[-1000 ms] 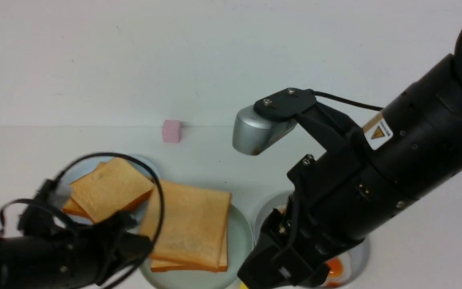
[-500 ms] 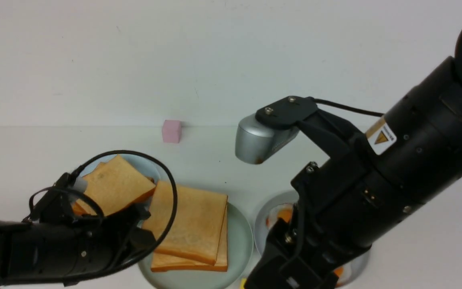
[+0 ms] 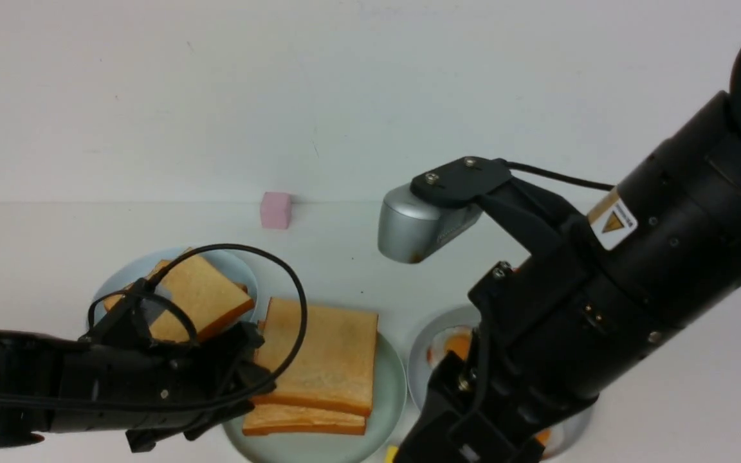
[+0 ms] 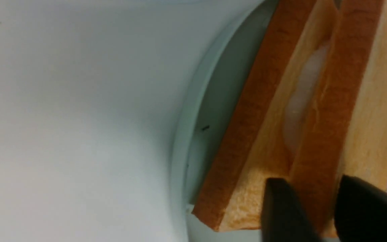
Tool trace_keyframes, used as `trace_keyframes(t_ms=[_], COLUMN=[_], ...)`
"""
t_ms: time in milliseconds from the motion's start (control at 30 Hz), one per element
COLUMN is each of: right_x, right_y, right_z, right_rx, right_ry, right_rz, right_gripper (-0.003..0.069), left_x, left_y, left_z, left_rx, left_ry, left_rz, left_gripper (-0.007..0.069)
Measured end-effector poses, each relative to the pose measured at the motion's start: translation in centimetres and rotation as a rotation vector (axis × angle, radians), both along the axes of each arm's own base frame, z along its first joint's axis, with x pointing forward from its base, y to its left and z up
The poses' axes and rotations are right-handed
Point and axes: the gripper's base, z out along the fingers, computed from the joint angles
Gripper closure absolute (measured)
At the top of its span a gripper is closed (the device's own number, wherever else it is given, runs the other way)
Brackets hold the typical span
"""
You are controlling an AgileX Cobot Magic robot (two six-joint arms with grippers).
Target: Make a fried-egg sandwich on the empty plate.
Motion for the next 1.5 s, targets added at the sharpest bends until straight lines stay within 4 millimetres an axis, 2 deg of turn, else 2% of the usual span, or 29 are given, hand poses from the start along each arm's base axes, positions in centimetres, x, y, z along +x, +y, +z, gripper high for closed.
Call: trace_keyframes(t_ms=[133, 233, 367, 500, 533, 600, 667, 700, 767, 833, 867, 933, 1067, 1167, 1200, 1267, 1433, 1500], right_x=[-0.3, -0.7, -0.9, -1.0, -1.1, -1.1, -1.1, -1.1, -1.0, -1.0, -1.0, -0.9, -0.5, 0.1, 0.5, 1.0, 2.0, 2.2], right_y=[-0.3, -0.9, -1.8, -2.8, -3.1, -3.2, -3.4, -3.4, -3.2, -3.1, -3.1, -2.9, -2.6, -2.5, -2.6, -2.7, -2.9, -3.1], right_z=[0.6, 1.2, 2.0, 2.7, 3.0, 3.3, 3.9, 4.0, 4.5, 4.7, 4.7, 4.7, 3.9, 3.0, 2.5, 1.9, 0.6, -0.2], right_rx=[0.016, 0.020, -0.001, -0.020, -0.018, -0.009, 0.024, 0.034, 0.089, 0.115, 0.118, 0.128, 0.079, 0.021, -0.027, -0.080, -0.172, -0.182], right_ry=[-0.022, -0.069, -0.150, -0.233, -0.252, -0.273, -0.307, -0.314, -0.335, -0.339, -0.341, -0.341, -0.317, -0.297, -0.290, -0.275, -0.260, -0.260], right_rz=[0.004, 0.011, 0.003, -0.037, -0.056, -0.072, -0.101, -0.107, -0.128, -0.136, -0.137, -0.130, -0.113, -0.132, -0.160, -0.206, -0.300, -0.343], right_gripper=[0.0192, 0.0194, 0.0215, 0.0302, 0.0354, 0.0398, 0.0515, 0.0545, 0.0655, 0.0669, 0.0669, 0.0670, 0.0670, 0.0670, 0.0670, 0.0670, 0.0670, 0.0670], left_x=[-0.1, -0.4, -1.0, -2.0, -2.4, -2.8, -3.7, -3.9, -5.0, -5.6, -5.7, -6.4, -7.5, -8.2, -8.6, -9.1, -10.4, -11.4], left_y=[0.3, 0.6, 0.8, 1.0, 0.9, 0.9, 0.7, 0.6, 0.4, 0.3, 0.3, 0.5, 1.4, 2.5, 3.4, 4.1, 4.8, 5.0], left_z=[0.7, 1.6, 3.2, 5.1, 5.5, 5.8, 6.3, 6.5, 7.3, 8.2, 8.3, 10.0, 12.1, 13.3, 13.9, 14.3, 14.8, 15.7], left_rx=[0.047, 0.138, 0.216, 0.255, 0.261, 0.270, 0.274, 0.277, 0.292, 0.300, 0.297, 0.316, 0.384, 0.458, 0.503, 0.510, 0.517, 0.500], left_ry=[-0.041, -0.109, -0.195, -0.266, -0.272, -0.276, -0.256, -0.248, -0.199, -0.168, -0.165, -0.162, -0.158, -0.135, -0.117, -0.081, -0.053, -0.096], left_rz=[-0.021, -0.101, -0.200, -0.265, -0.293, -0.331, -0.429, -0.462, -0.610, -0.691, -0.696, -0.746, -0.721, -0.608, -0.502, -0.390, -0.317, -0.297], left_gripper=[0.0169, 0.0081, 0.0046, 0.0052, 0.0064, 0.0086, 0.0155, 0.0182, 0.0345, 0.0503, 0.0519, 0.0638, 0.0638, 0.0638, 0.0638, 0.0638, 0.0638, 0.0638])
